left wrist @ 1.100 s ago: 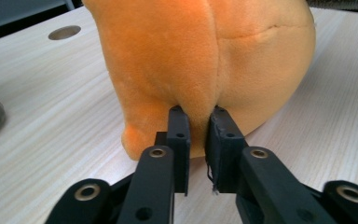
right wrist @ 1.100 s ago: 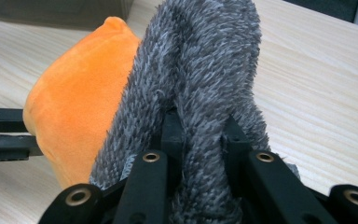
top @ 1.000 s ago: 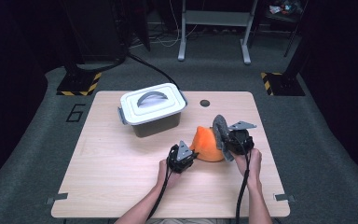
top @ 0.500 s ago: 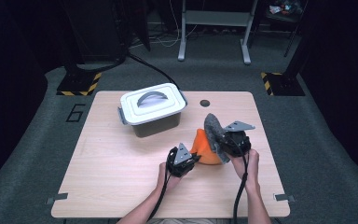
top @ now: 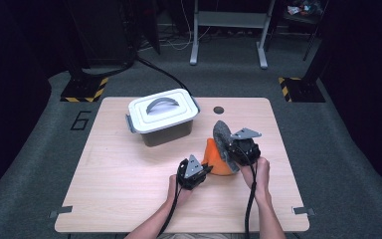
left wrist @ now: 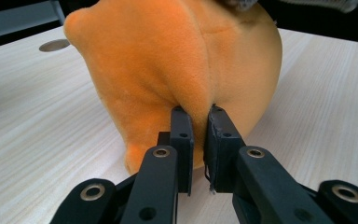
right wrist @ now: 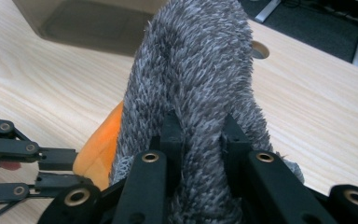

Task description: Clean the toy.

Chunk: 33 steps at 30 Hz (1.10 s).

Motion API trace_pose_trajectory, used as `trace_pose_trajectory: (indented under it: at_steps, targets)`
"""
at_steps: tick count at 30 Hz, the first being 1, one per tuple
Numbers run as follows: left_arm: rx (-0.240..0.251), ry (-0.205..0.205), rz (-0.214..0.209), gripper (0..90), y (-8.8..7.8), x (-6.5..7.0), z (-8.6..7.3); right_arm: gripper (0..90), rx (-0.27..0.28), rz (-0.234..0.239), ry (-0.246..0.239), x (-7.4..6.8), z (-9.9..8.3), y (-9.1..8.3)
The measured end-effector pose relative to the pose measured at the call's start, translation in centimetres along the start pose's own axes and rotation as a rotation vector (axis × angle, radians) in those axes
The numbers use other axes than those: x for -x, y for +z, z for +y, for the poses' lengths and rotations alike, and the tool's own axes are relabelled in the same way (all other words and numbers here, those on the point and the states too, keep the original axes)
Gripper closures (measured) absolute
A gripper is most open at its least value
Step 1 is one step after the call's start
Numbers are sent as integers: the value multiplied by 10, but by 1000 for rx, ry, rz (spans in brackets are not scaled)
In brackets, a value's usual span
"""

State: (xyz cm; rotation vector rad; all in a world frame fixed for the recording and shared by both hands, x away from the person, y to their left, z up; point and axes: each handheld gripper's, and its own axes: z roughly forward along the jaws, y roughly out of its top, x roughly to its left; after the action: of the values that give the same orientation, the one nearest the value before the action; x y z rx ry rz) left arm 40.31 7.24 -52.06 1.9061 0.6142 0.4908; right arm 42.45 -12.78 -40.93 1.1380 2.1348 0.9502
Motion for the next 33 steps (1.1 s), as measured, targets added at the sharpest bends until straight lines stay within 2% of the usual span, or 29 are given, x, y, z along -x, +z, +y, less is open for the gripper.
trace_pose_trajectory:
  at_steps: [5,8,12,14,16,21,22,27,28,30,33]
  targets:
    - [-4,4,0,822,1,0,-1,758,18,19,-23,-5,3,-6]
    - [-1,-11,-1,822,2,0,-1,758,-7,28,-37,-14,4,-1]
    - [-7,-9,4,824,2,0,-1,759,-41,-11,-66,-19,3,9]
    - [-13,-13,16,826,3,0,-1,760,-40,-19,-51,-19,3,10]
    - [-18,-16,19,827,3,0,-1,760,-42,-22,-60,-17,2,10]
    - [-23,-28,13,828,3,-1,-1,760,-41,-39,-23,-6,-3,6]
    - [-22,-26,12,828,4,-2,-1,760,-39,-45,-28,-4,-5,6]
    - [-21,-36,9,827,4,-2,-1,759,-48,-56,19,9,-14,3]
    - [-20,-39,7,827,4,-3,-1,759,-53,-64,41,12,-17,2]
    - [-20,-40,6,827,4,-3,-1,759,-59,-66,46,18,-21,1]
    - [-19,-40,5,826,4,-3,-1,759,-70,-73,77,26,-28,2]
